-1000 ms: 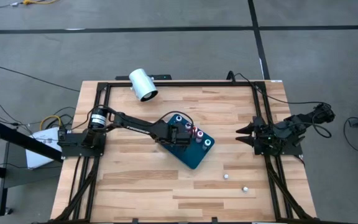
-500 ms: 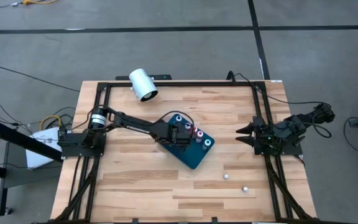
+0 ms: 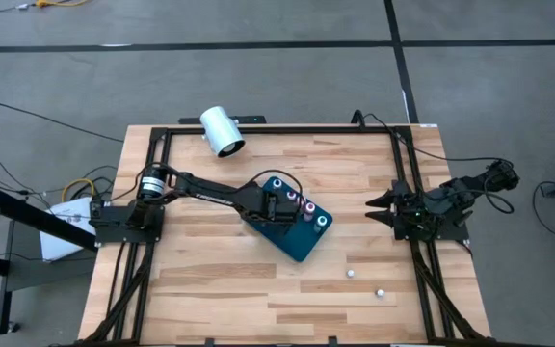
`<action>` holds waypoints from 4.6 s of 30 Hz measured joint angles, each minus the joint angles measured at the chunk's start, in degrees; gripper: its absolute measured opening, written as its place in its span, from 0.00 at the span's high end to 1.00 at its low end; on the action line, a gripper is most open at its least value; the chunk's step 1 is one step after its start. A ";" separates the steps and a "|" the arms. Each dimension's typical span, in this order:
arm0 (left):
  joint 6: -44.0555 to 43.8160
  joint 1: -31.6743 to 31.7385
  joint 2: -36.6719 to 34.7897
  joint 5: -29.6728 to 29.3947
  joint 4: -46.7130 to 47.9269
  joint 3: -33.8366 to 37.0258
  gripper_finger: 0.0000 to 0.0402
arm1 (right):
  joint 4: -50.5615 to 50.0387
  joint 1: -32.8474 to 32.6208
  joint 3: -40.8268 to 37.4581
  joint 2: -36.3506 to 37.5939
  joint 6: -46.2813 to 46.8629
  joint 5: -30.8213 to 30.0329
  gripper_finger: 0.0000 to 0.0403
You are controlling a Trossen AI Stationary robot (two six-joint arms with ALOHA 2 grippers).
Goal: Pick & Place food coloring
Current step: Put the small purple food coloring bottle into the blue bin, then put the small brown food coloring bottle into the blue bin
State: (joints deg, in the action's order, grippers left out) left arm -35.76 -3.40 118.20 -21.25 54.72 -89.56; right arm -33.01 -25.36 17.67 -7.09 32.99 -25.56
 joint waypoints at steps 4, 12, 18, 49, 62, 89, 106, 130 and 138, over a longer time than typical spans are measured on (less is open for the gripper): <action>2.09 -0.04 0.01 2.47 0.03 0.00 0.82 | 0.00 0.00 0.00 0.00 0.00 0.00 0.54; 6.97 -0.04 0.01 7.01 1.49 0.00 0.82 | 0.00 0.00 -0.01 0.00 -0.02 -0.07 0.55; 9.03 -0.04 0.01 7.51 6.56 -0.55 0.82 | 0.00 0.00 -0.01 0.00 -0.26 -0.05 0.55; 19.15 0.48 -0.01 7.54 14.30 -5.66 0.82 | 0.02 0.00 0.00 0.00 -0.44 -0.04 0.55; 20.74 0.39 -0.01 8.67 16.95 -5.64 0.82 | 0.46 0.02 0.00 0.00 -0.44 -2.98 0.54; 23.11 0.26 8.44 6.53 25.39 -15.93 0.81 | 0.03 0.00 0.02 -0.02 -0.44 -2.95 0.55; 22.82 0.28 8.43 8.47 25.79 -16.17 0.77 | 0.04 0.00 0.02 -0.02 -0.46 -2.91 0.54; 15.63 -0.19 7.52 5.80 35.05 -28.97 0.66 | 0.02 0.00 0.00 -0.02 -0.60 -2.91 0.55; 12.30 -3.21 6.42 5.88 35.18 -45.45 0.66 | 0.02 0.00 0.00 -0.02 -0.45 -2.89 0.55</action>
State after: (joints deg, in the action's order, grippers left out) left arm -23.45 -6.61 124.62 -15.37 89.90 -135.01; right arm -32.99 -25.36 17.67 -7.11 32.54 -28.45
